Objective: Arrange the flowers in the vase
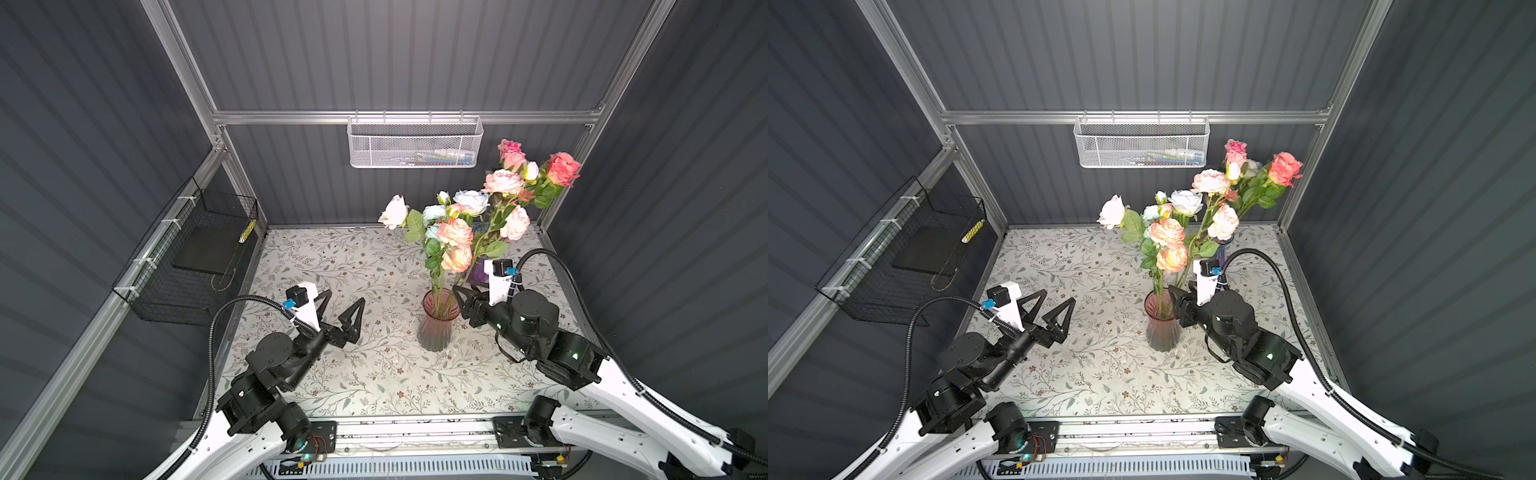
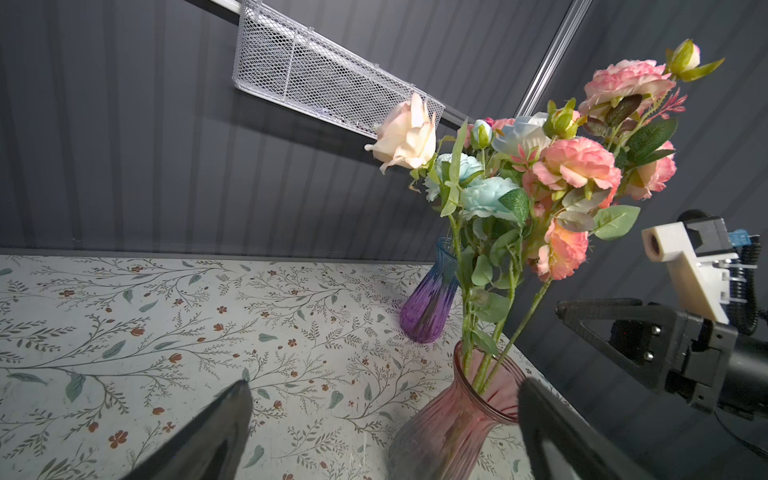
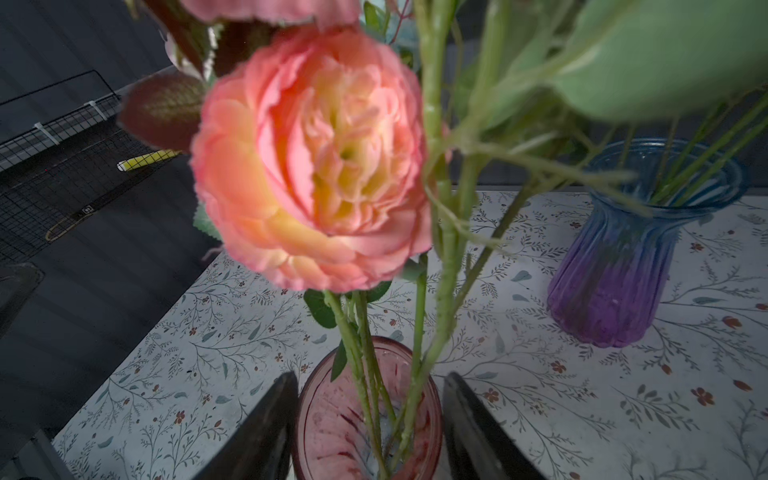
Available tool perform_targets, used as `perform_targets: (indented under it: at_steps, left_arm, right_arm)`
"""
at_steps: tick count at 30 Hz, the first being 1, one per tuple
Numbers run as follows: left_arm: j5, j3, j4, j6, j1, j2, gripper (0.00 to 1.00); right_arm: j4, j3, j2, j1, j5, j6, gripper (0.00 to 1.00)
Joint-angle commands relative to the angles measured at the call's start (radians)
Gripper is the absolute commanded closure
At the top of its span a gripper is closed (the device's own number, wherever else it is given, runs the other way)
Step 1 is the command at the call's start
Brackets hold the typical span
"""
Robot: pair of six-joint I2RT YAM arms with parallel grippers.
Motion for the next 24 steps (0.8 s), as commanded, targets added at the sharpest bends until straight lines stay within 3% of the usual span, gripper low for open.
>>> perform_targets:
  at_steps: [1,24]
  left_arm:
    - [0.013,-0.015,0.036,-0.017,-0.003,0.01,0.0]
    - [0.028,-0.022,0.084,-0.03,-0.004,0.073,0.0]
  right_arm:
    - [-0.046,0.036,-0.022,0.006,-0.007,0.023,0.4]
    - [-0.197,0.073,-0.101,0.006,0.022,0.029,0.34]
